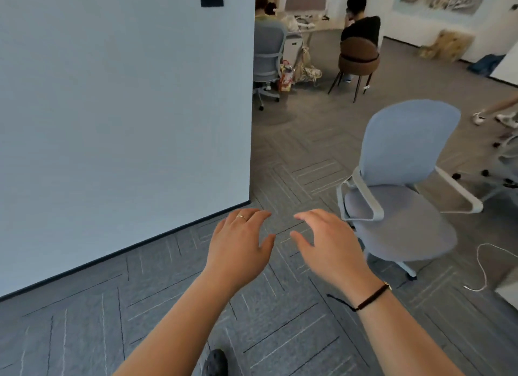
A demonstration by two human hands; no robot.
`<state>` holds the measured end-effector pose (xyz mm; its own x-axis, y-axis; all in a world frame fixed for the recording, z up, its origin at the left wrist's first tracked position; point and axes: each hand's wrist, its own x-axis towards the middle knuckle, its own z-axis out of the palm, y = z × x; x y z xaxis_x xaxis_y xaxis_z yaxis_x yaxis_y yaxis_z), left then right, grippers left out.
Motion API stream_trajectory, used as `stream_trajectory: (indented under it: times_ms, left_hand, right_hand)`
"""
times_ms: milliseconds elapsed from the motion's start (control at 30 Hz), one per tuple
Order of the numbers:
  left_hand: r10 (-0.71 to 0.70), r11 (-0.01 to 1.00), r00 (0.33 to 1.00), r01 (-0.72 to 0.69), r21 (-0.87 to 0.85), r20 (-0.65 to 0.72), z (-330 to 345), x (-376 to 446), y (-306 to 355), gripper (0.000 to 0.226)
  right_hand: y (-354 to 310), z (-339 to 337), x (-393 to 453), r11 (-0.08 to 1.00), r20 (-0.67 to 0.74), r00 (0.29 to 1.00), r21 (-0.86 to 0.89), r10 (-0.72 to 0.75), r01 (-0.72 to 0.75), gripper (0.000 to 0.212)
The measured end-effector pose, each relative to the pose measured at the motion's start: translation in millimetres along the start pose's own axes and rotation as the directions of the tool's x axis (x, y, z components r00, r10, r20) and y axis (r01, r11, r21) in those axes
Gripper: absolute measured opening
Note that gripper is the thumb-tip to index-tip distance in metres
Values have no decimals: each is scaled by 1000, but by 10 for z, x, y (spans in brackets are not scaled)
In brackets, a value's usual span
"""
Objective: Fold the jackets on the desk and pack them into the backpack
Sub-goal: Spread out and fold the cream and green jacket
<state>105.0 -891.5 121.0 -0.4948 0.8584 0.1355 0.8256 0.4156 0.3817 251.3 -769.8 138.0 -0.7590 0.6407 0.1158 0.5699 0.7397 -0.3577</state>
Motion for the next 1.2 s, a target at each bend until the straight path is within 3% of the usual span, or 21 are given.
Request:
stream_trajectory:
  times_ms: [200,400,767,967,1200]
  left_hand:
    - [158,987,987,-157,-12,14,-234,1531,-159,46]
    - [255,967,963,-253,-27,86,57,2749,-285,46]
    - [318,931,916,-350,101,243,704,5511,-70,46]
    - [348,932,896,-362,2,275,990,6953,335,52]
    - [511,859,803,-496,-131,307,1699,8573,714,52]
  right_hand:
    - [73,-232,1127,985,-92,982,-26,165,-168,40]
    - [522,-9,2044,954,-88,951,-17,295,-298,39]
    - [2028,-2,4552,920,-107,918,135,382,-367,40]
    - [2819,-386,5668,893,-134,884,109,448,-436,38]
    - [3790,-397,6669,800,-137,789,49,599,-599,38]
